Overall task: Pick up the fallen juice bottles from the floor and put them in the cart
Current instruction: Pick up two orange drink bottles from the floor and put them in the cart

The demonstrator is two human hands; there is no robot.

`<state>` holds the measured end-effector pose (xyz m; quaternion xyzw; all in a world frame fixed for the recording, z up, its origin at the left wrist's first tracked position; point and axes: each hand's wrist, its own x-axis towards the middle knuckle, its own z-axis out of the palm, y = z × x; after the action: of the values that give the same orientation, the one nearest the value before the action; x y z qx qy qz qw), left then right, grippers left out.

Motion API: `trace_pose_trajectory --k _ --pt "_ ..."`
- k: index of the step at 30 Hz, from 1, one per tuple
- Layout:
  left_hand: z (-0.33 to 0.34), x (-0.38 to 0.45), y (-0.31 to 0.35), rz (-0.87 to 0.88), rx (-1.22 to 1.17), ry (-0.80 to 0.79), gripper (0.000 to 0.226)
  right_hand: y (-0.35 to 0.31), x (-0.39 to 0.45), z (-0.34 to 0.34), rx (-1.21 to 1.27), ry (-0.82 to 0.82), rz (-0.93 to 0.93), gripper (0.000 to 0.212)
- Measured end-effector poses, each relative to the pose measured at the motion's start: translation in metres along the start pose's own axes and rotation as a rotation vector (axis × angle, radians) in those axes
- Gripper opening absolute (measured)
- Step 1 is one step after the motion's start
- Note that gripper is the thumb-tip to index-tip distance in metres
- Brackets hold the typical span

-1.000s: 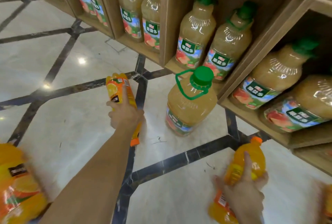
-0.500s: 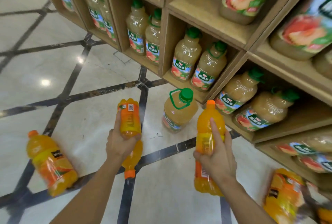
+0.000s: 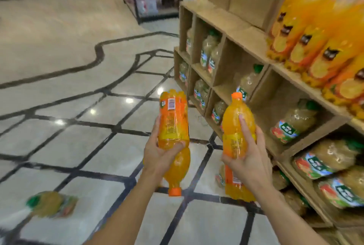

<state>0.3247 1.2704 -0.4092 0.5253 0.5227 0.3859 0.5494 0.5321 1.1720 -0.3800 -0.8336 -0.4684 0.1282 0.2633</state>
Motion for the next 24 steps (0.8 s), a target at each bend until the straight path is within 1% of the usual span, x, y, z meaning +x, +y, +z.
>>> trace_pose_trajectory --k 3,5,8,10,12,15,18,22,24 --pt "-0.071 -0.044 0.089 0.071 -0.066 0.176 0.098 -0.09 -0.001 -0.053 0.066 -0.042 -0.148 0.12" --pt "-0.121 -0.077 0.136 0.138 -0.065 0.288 0.094 -0.15 -0.006 -0.077 0.103 -0.078 -0.254 0.119" --pt "-0.194 -0.142 0.188 0.177 -0.079 0.468 0.09 -0.24 -0.031 -0.094 0.151 -0.136 -0.437 0.12" --pt "-0.24 -0.192 0.206 0.195 -0.093 0.604 0.089 -0.298 -0.061 -0.094 0.176 -0.192 -0.552 0.118" --pt "-0.283 -0.245 0.209 0.195 -0.124 0.739 0.088 -0.35 -0.101 -0.084 0.195 -0.275 -0.655 0.118" --pt "-0.342 -0.327 0.198 0.179 -0.141 0.95 0.088 -0.42 -0.178 -0.053 0.29 -0.413 -0.841 0.119" --pt "-0.399 -0.407 0.167 0.147 -0.207 1.143 0.088 -0.476 -0.269 -0.015 0.318 -0.571 -0.985 0.117" --pt "-0.458 -0.516 0.114 0.053 -0.234 1.337 0.096 -0.517 -0.405 0.04 0.316 -0.781 -1.094 0.116" --pt "-0.477 -0.565 0.08 0.007 -0.251 1.415 0.093 -0.524 -0.47 0.068 0.317 -0.886 -1.15 0.115"
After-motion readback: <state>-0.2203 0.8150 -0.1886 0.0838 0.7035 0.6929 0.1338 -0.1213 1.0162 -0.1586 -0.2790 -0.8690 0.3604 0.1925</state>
